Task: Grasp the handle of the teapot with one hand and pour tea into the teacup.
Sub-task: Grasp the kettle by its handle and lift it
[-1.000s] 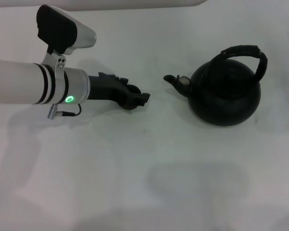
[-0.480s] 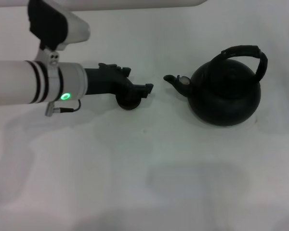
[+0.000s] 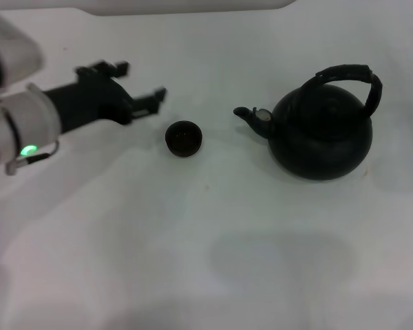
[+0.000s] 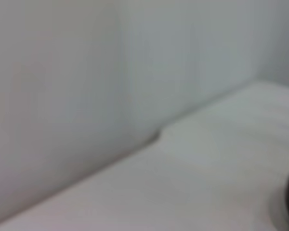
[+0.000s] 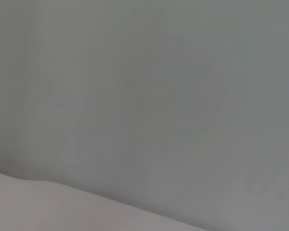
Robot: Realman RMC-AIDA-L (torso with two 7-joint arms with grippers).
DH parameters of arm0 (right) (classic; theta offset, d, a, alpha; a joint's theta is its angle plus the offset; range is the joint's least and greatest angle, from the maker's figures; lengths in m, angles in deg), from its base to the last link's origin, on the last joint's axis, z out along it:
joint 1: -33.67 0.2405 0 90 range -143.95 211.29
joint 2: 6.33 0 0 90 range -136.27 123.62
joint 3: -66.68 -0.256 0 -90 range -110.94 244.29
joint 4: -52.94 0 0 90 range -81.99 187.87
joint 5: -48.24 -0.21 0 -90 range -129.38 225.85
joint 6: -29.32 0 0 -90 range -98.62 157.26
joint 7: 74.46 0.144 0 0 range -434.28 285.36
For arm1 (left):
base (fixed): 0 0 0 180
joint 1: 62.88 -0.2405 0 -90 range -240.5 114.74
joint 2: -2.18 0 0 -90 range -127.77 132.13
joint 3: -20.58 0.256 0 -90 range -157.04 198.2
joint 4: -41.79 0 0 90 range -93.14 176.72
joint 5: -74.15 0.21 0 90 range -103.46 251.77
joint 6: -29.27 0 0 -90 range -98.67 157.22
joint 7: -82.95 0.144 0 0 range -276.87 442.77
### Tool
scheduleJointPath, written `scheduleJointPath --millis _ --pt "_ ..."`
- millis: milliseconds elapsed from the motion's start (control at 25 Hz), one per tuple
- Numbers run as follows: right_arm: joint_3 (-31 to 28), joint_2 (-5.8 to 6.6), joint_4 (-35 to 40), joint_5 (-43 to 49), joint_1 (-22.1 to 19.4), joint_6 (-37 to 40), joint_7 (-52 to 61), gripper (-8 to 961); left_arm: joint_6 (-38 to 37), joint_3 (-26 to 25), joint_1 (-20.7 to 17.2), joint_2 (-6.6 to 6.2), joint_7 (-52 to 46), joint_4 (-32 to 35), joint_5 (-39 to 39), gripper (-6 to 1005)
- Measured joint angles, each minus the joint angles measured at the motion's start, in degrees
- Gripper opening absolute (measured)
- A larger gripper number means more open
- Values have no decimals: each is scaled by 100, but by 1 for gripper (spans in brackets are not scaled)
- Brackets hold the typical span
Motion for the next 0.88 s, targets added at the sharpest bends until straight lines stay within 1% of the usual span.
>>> scheduleJointPath --millis 80,120,160,240,280,320,360,400,440,480,560,680,760,880 --pt "17 15 -128 15 -108 7 100 809 -11 -136 -231 1 862 92 -930 832" --pt "26 21 -212 35 -169 11 162 809 -11 -136 -231 1 862 92 -930 832" --pt "29 23 -320 80 -227 10 233 809 184 -188 -506 -10 2531 395 -2541 832" --pt "23 24 -536 250 -329 11 424 809 422 -187 -630 -15 3611 666 -3525 832" --pt "14 24 -672 364 -381 13 566 809 759 -188 -680 -13 4499 1008 -4320 832" --pt "9 24 -773 456 -415 26 691 809 1191 -191 -683 -10 5494 1496 -5171 832" --pt "7 24 -880 558 -442 34 836 809 1315 -188 -676 -7 5697 1645 -5382 831" --pt "5 19 -1001 694 -461 49 996 809 1633 -190 -627 -7 6252 2031 -5902 831" --pt "5 7 -1142 860 -483 78 1174 809 1926 -190 -572 -7 6678 2435 -6352 831" --pt "6 -9 -1288 1024 -507 98 1337 809 2386 -192 -426 -20 7153 3054 -6967 831" --pt "24 -50 -1732 1570 -616 150 1864 808 2633 -192 -328 -28 7293 3361 -7197 829" --pt "119 -107 -2639 2660 -847 160 2789 808 3066 -282 -141 -31 7515 3927 -7485 825" --pt "363 -132 -3265 3327 -1009 164 3407 808 3229 -361 -100 -13 7599 4125 -7534 821" --pt "800 -131 -4012 3897 -1275 172 4056 809 3290 -384 -121 -6 7609 4215 -7584 819"
